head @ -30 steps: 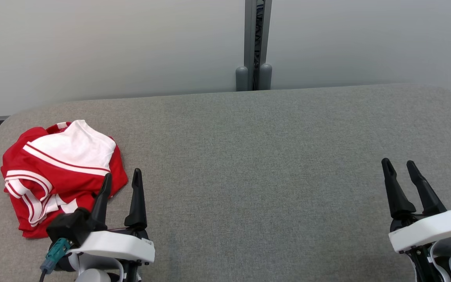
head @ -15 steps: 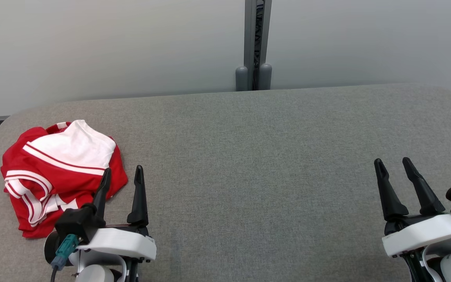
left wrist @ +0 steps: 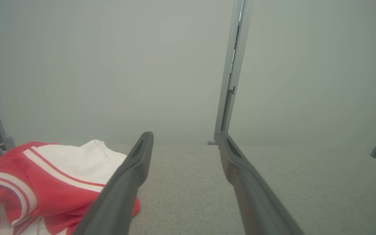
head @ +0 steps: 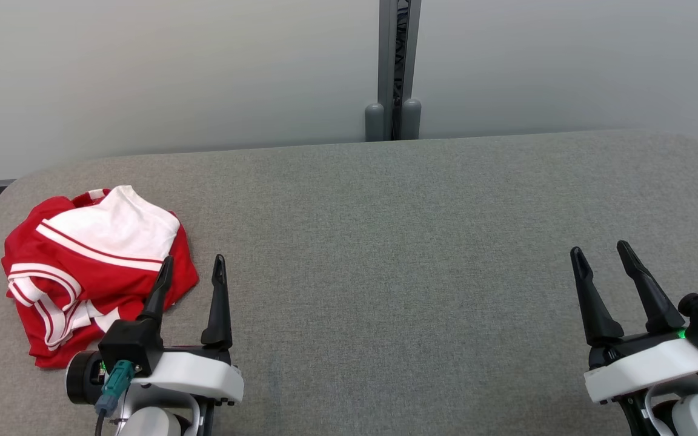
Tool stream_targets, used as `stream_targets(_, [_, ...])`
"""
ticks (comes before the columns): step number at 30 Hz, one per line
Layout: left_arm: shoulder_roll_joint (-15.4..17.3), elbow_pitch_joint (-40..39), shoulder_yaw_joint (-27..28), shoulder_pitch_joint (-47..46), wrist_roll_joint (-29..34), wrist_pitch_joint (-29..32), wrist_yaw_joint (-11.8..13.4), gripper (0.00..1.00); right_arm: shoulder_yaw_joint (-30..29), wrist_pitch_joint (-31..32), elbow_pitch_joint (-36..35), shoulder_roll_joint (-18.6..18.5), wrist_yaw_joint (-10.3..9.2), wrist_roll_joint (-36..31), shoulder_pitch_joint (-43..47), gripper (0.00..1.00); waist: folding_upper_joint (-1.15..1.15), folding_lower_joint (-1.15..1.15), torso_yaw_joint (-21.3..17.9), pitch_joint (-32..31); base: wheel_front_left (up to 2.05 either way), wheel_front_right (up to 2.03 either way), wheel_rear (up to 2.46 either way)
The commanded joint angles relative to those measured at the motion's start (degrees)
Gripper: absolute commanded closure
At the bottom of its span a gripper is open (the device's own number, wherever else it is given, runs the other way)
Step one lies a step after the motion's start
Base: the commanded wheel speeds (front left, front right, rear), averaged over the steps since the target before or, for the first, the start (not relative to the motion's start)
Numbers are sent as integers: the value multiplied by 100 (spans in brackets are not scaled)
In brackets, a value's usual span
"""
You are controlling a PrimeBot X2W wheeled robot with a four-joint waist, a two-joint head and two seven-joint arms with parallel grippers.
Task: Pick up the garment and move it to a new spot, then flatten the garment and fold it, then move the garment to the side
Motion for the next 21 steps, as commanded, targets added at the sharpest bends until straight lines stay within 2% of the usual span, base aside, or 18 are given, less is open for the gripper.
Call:
stream_targets(1, [26, -5, 2, -144, 135, -42, 45, 0, 41, -88, -50, -69, 12, -104, 48, 0, 0, 0, 3, 0, 0, 0, 0])
stream_targets(16, [30, 51, 18, -177, 671, -75, 101, 0, 227, -334, -104, -120, 12, -509, 79, 0, 0, 0, 4, -15, 0, 0, 0])
stream_targets(21, [28, 62, 11, -184, 646, -74, 86, 0, 216, -329, -106, -103, 12, -480, 76, 0, 0, 0, 4, -3, 0, 0, 0])
